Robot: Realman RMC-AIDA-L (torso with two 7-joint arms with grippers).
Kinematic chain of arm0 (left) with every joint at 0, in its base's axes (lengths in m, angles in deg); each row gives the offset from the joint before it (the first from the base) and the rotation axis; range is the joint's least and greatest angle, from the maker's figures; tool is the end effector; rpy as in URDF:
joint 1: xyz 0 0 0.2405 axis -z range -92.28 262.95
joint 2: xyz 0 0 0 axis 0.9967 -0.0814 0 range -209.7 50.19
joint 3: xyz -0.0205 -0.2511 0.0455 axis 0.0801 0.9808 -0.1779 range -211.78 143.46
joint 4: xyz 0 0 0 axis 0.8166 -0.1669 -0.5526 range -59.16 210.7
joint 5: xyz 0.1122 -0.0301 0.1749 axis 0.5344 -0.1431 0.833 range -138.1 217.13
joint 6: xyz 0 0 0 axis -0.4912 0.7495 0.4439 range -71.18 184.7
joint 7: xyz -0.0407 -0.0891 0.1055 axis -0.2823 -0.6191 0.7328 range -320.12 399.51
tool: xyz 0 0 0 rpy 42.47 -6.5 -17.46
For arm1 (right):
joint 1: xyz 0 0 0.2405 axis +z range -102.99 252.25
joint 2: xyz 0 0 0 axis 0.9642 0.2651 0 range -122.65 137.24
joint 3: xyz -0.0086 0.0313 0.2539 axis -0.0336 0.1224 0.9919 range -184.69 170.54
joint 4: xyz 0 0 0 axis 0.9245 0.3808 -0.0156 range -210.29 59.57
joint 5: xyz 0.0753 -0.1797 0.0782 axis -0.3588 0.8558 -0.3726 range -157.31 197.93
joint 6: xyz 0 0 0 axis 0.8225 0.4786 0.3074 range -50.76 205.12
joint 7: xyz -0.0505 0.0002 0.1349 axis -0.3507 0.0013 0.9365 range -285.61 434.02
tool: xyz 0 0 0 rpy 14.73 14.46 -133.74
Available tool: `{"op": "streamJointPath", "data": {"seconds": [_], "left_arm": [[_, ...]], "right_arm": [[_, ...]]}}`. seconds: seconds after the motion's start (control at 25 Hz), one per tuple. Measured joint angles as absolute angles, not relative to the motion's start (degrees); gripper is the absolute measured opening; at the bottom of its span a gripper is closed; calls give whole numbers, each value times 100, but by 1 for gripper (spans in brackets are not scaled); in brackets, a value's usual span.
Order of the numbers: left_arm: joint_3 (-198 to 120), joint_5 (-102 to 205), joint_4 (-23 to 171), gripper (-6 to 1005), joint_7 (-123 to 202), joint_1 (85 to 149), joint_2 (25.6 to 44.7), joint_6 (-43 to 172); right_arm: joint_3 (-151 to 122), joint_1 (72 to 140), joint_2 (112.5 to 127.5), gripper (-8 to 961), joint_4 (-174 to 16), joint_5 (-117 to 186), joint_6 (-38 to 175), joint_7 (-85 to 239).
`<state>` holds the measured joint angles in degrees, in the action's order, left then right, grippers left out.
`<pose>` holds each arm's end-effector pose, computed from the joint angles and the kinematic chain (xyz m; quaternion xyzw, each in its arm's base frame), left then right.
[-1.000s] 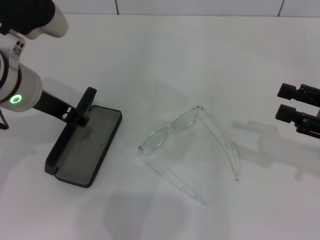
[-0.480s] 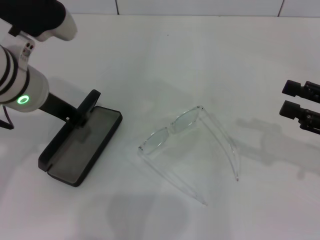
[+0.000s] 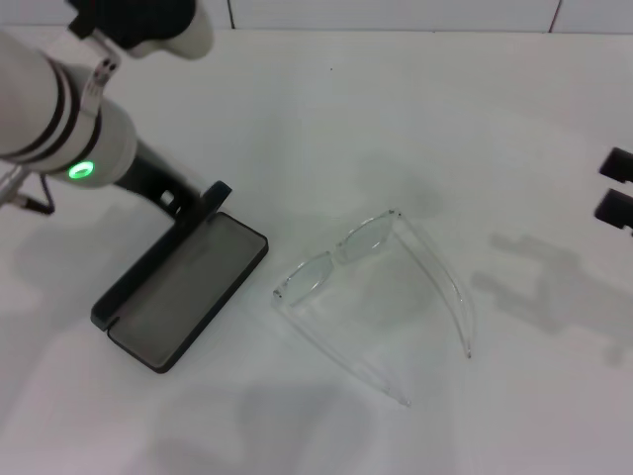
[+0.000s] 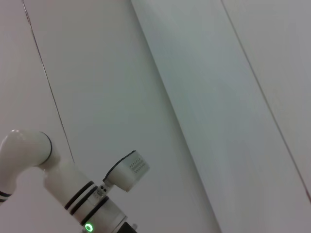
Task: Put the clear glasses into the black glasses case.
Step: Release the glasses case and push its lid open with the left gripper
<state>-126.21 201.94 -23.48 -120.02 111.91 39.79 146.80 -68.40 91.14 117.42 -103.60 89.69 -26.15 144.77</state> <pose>-0.1538 0.3314 0.0192 -0.8869 -0.2812 0.2041 0.3044 0.2821 0.2656 0.0560 -0.8559 0.1908 0.4600 0.1396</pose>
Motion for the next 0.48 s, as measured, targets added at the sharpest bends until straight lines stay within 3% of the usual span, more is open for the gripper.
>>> {"op": "streamJointPath", "data": {"seconds": [0.24,0.48], "left_arm": [[-12731,20198,-2531,75,-11691,11509,3980,14517],[-12734,20202,-2649,66,-11712,11613,3978,14679]], "right_arm": [[-6577,8828,11768,634,-10357,8968,-2991,14318],[-6355,8530,11797,633,-10357,8972,-3137,14234]]}}
